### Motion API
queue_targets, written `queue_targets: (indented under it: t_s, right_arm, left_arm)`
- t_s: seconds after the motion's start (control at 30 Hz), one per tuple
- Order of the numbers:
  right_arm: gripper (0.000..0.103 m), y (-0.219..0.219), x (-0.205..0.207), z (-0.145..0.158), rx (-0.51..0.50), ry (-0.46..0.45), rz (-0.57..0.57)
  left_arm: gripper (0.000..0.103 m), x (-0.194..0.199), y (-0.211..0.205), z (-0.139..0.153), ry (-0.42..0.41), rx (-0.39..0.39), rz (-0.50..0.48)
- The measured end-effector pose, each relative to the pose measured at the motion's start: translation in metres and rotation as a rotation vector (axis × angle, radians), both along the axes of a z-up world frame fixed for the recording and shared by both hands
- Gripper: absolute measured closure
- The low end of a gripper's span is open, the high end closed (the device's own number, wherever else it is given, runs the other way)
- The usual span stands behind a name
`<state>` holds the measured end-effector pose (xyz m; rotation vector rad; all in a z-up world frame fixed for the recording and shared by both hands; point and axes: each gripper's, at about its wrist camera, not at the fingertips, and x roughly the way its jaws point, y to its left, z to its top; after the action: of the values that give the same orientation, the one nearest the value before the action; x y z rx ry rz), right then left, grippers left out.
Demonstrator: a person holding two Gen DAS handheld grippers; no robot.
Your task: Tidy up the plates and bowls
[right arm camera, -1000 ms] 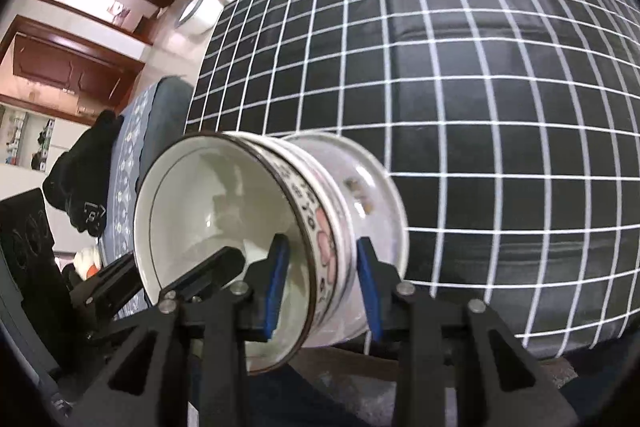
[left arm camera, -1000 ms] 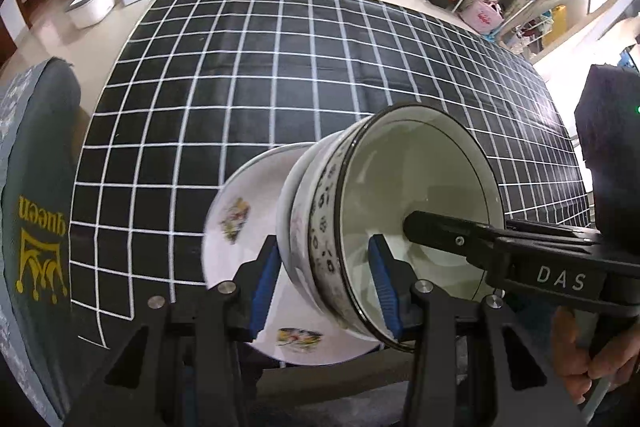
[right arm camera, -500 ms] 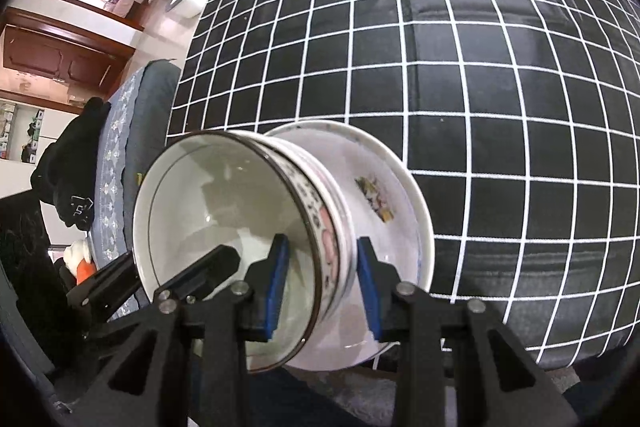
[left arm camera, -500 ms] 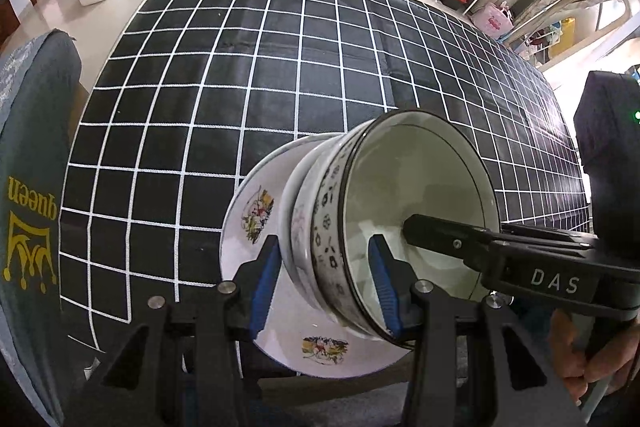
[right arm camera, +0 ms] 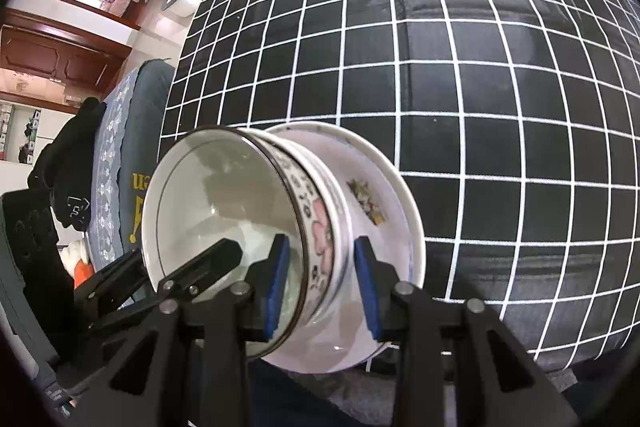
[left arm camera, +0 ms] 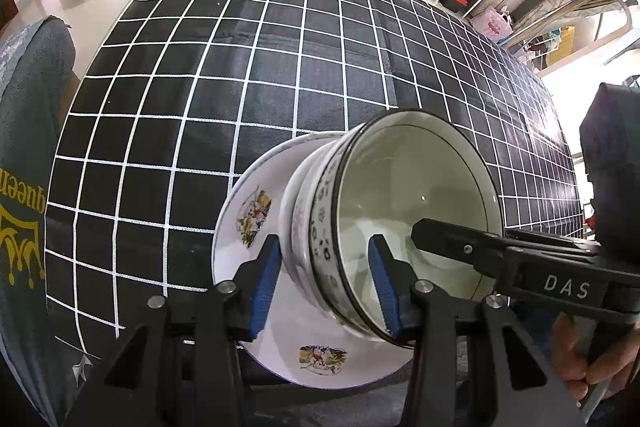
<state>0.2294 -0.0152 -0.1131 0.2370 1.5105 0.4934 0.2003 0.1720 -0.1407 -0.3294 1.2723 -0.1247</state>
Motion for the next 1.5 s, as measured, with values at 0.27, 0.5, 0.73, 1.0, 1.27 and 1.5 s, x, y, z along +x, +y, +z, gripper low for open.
queue_targets:
  t_s: [0.27,0.5,0.73,1.0,1.27,1.5]
  right_arm:
    - [0.065,-0.002,-0.007,0.014,-0.026,-0.062,0.017]
    - [0.063,-0.006,-0.015,0.027,-0.050,-0.118,0.023]
    - [0.056,-0.014,-0.033,0.059,-0.063,-0.245,0.037]
    - [0.051,-0.042,-0.063,0.092,-0.086,-0.403,0.031]
    - [0.051,-0.068,-0.100,0.111,-0.146,-0.575,0.003]
    - [0.043,-0.088,-0.137,0.132,-0.149,-0.749,-0.027]
  left_arm:
    - [0.060,-0.006,-0.006,0.007,-0.035,0.052,-0.006]
    - [0.049,-0.021,-0.004,0.044,-0.157,0.135,0.019]
    - [0.044,-0.043,-0.017,0.076,-0.242,0.206,0.039]
    - [0.041,-0.077,-0.045,0.101,-0.339,0.247,0.085]
    - [0.036,-0.113,-0.072,0.116,-0.406,0.294,0.156]
    - [0.036,-0.149,-0.104,0.133,-0.487,0.358,0.131]
